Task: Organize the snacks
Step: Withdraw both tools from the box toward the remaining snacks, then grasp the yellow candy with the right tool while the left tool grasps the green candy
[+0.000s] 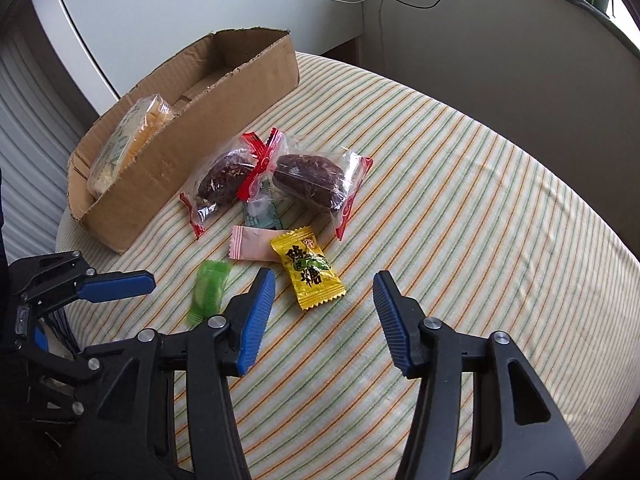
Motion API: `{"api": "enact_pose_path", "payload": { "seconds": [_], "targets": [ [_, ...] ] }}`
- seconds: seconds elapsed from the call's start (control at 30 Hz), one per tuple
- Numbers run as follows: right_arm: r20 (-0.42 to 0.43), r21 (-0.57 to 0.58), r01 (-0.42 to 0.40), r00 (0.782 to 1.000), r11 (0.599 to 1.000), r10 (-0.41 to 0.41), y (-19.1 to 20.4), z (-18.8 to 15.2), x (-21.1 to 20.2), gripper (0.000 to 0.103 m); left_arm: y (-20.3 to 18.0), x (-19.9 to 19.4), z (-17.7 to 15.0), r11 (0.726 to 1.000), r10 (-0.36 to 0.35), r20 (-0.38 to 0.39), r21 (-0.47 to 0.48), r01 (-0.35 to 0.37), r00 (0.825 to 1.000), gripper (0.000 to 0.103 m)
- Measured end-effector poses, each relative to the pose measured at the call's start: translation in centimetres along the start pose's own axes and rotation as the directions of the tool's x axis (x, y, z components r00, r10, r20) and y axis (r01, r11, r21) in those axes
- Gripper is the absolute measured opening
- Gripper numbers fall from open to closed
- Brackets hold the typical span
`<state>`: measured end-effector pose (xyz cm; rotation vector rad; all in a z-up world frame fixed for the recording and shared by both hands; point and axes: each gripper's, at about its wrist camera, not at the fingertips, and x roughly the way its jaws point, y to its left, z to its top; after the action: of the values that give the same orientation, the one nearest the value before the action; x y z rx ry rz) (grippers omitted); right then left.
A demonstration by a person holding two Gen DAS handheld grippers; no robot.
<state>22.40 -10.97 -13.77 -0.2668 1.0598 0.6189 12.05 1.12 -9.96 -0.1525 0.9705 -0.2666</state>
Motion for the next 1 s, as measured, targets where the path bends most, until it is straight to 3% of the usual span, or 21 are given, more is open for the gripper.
{"api": "enact_pose_path", "payload": {
  "seconds": [0.47, 0.6, 0.73, 1.0],
  "targets": [
    [-0.013, -0.051, -0.014, 1.000, 0.999, 0.014, 0.2, 0.4, 1.8, 0.039, -1.1, 2.8, 1.2, 0.998, 0.059, -0.015, 0.010, -0.059, 0.998, 0.036],
    [-0.014, -0.076, 0.030, 0.999, 0.997, -0.031, 0.6, 0.5, 1.9, 0.028, -1.2, 3.5, 2.0, 0.996, 0.078, -0.011, 0.037, -0.078, 0.997, 0.028],
    [-0.017, -0.079, 0.042, 0.999, 0.996, -0.043, 0.7, 0.8, 2.1, 0.026, -1.7, 3.8, 1.7, 0.994, 0.094, -0.003, 0.061, -0.094, 0.996, 0.019],
    [-0.007, -0.066, 0.073, 0.997, 0.995, -0.073, 1.0, 0.5, 1.6, 0.025, -1.4, 3.4, 1.4, 0.996, 0.073, -0.003, 0.056, -0.073, 0.997, 0.018]
  ]
}}
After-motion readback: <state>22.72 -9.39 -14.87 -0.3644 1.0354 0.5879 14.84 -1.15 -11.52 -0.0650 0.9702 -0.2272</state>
